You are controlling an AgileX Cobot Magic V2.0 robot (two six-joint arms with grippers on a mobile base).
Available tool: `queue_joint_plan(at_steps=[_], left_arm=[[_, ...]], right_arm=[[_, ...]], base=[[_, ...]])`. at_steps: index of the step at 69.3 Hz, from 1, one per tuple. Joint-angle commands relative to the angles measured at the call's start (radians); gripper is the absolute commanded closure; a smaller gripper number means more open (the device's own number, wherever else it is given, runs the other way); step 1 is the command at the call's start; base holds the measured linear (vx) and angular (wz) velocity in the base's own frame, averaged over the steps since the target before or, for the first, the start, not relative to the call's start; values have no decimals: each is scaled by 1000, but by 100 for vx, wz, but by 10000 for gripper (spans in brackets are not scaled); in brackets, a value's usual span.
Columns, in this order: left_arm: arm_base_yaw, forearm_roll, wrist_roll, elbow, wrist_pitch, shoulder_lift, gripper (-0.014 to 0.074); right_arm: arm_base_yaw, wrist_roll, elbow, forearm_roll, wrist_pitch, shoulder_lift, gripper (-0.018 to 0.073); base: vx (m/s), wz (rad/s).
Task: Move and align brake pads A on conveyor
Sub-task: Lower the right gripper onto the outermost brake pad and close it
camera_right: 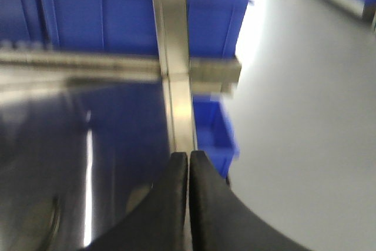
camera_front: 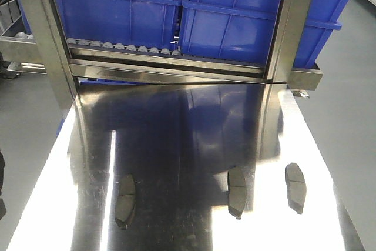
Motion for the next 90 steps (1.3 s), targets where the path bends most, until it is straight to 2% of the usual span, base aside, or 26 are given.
queue_joint_plan(at_steps=[1, 6, 16, 30, 36, 47, 54, 66, 77, 90], left_arm=[[-4, -7, -9, -30, -92, -1, 602], [-4, -7, -9, -30, -92, -1, 602], [-4, -7, -9, -30, -92, -1, 602], [-4, -7, -9, -30, -92, -1, 602], [-4, -7, -9, -30, -92, -1, 602], [-4, -7, -9, -30, -92, -1, 602], [-4, -7, -9, -30, -92, -1, 602], [-4, -7, -9, -30, -92, -1, 602], [-4, -7, -9, -30, -92, -1, 602], [-4, -7, -9, -30, -92, -1, 602]], right_arm=[[-7, 1, -61, 47, 60, 78, 571], [-7, 1, -58, 55, 129, 113, 571], [-7, 28, -54, 89, 163, 161, 571], [-7, -9, -69, 82, 223, 173, 557], [-7, -71, -108, 108, 265, 189, 512], [9, -209, -176, 240, 279, 256, 376], [39, -238, -209, 258, 277, 333, 291], [103, -213, -283, 253, 278, 487, 245], [155, -104, -371, 210, 295, 649, 245], [151, 19, -460, 143, 321, 866, 203]], base=[[0, 0], [0, 0], [0, 0], [0, 0], [0, 0], [0, 0], [0, 0], [0, 0], [0, 0], [0, 0]])
